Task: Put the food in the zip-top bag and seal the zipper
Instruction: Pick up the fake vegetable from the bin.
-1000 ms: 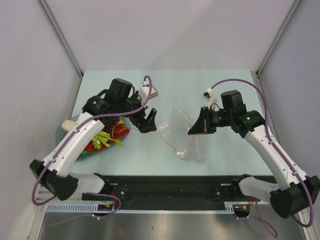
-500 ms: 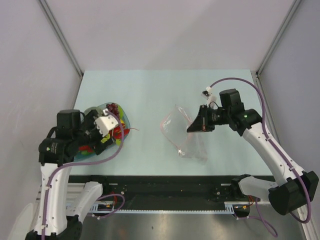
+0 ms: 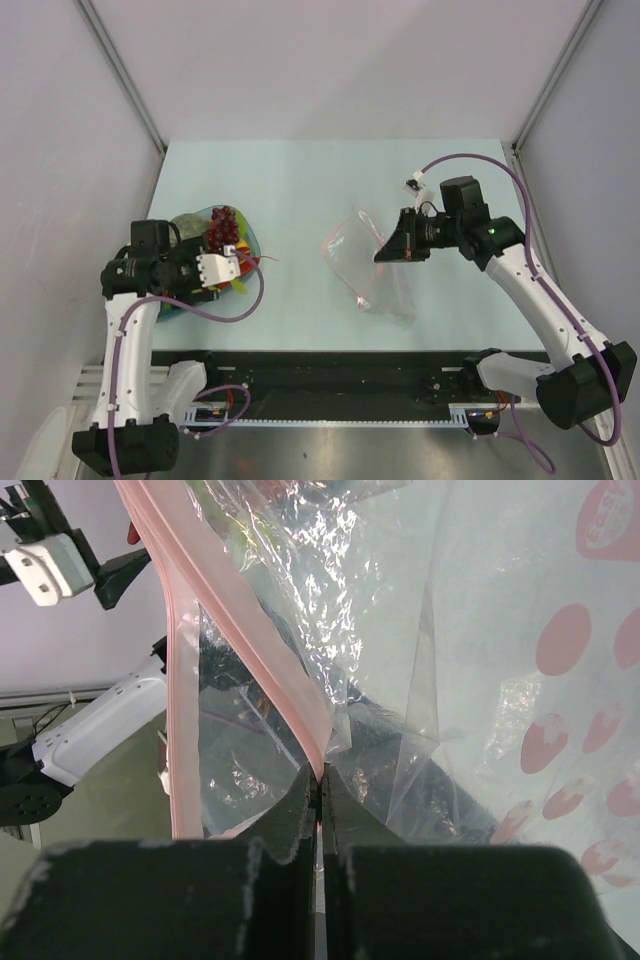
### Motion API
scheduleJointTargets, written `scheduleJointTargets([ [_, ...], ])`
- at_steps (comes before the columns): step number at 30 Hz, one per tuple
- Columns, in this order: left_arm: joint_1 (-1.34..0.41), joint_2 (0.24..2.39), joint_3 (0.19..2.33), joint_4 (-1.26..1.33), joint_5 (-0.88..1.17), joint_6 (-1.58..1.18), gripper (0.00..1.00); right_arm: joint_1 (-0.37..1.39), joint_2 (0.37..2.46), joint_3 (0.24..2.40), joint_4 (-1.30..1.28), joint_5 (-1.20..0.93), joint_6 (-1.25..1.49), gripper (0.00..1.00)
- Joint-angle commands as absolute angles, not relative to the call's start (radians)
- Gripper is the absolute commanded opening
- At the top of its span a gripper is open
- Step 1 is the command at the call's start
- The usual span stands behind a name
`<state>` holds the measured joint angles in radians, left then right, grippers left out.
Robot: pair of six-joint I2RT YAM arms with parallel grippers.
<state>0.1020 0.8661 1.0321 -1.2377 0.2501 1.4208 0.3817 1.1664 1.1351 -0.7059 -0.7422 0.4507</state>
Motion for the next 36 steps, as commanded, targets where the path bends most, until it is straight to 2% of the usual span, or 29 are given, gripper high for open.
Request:
scheduleJointTargets([
  [1,0.117,0.884,1.0,-1.137,0.245,1.565,0.88,0.379,1.166,1.174,-0.687,-0.752,0.445,0.0],
  [9,0.118,0.914,0.919,-0.98,0.212,1.64,0.85,0.373,1.166,1.17,-0.683,-0.756,0.448,0.0],
  [16,0.117,0.96,0.925,-0.945,0.238,1.635,0.76,0.371,1.173,1.169,-0.675,-0.765,0.445,0.0],
  [29,0.117,0.951,0.844,-0.916,0.247,1.69,0.79,0.365,1.192,1.166,-0.667,-0.778,0.436,0.0],
  [32,0.115,0.96,0.833,-0.903,0.25,1.698,0.75,0.365,1.193,1.166,-0.667,-0.776,0.437,0.0],
  [35,0.117,0.977,0.848,-0.917,0.256,1.701,0.64,0.362,1.192,1.164,-0.667,-0.778,0.437,0.0],
  [36,0.117,0.979,0.863,-0.923,0.259,1.701,0.56,0.364,1.193,1.166,-0.667,-0.778,0.436,0.0],
])
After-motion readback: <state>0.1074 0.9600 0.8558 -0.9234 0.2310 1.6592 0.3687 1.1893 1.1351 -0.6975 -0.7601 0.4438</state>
